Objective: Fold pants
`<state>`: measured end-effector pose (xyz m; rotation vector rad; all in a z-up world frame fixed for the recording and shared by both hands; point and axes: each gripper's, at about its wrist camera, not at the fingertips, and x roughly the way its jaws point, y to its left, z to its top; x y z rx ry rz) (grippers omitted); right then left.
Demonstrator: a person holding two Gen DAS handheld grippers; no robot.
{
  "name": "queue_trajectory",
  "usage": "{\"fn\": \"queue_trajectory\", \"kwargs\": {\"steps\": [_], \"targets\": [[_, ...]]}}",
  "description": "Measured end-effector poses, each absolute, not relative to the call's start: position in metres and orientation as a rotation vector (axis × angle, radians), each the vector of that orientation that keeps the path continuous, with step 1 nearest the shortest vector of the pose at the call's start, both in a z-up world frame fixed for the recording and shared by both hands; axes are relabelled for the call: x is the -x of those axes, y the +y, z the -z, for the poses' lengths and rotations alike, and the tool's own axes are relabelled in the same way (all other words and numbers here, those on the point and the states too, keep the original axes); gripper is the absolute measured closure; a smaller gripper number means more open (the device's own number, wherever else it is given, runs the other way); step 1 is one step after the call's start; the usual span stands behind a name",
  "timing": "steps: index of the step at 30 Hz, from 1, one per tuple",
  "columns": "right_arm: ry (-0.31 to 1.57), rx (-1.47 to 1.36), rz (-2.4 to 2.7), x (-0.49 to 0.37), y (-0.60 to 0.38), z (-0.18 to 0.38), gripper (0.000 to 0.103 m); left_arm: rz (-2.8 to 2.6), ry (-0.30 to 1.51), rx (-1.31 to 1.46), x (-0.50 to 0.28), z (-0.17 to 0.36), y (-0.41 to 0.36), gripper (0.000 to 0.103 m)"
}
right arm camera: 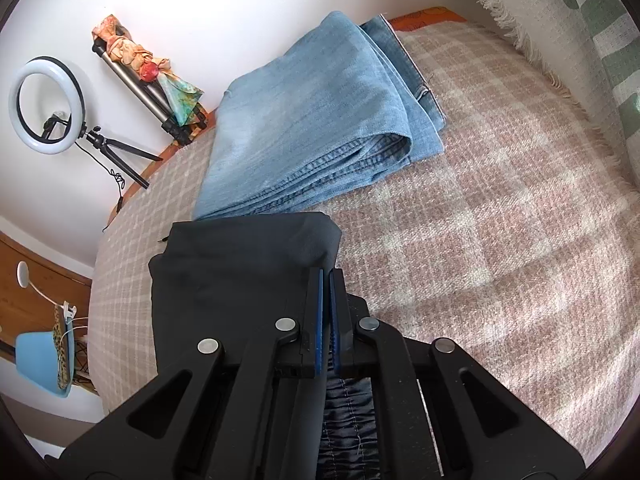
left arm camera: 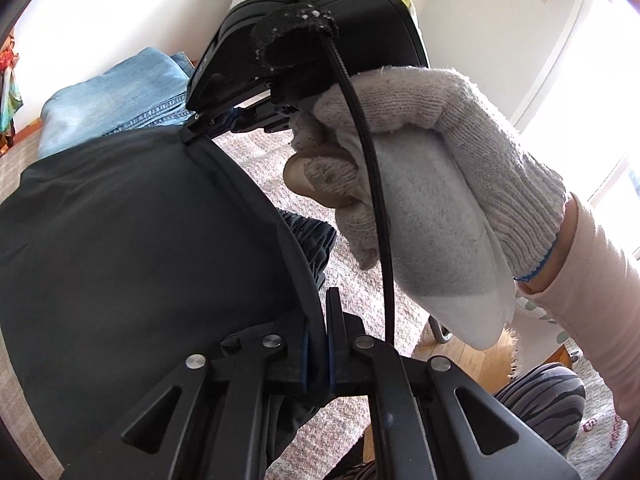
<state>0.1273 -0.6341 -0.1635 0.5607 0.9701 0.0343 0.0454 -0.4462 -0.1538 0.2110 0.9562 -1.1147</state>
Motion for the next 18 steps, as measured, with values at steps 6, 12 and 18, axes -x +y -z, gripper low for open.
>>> {"fn": "queue_trajectory", "kwargs": {"steps": [6, 12, 18], "targets": [[0.932, -0.534, -0.049, -0.115, -0.631, 0.146, 0.099, 1.089, 1.016, -0.217, -0.038, 0.153, -0.458, 0.097], [0.938, -0.517, -0.047, -0.098, -0.628, 0.134, 0.078, 1.065, 1.033, -0.248, -0.030, 0.152, -0.457, 0.095], [1.036, -0.545, -0.091, -0.058, -0.622, 0.136, 0.060, 1.043, 0.998, -0.244, -0.027, 0.143, -0.456, 0.070]]}}
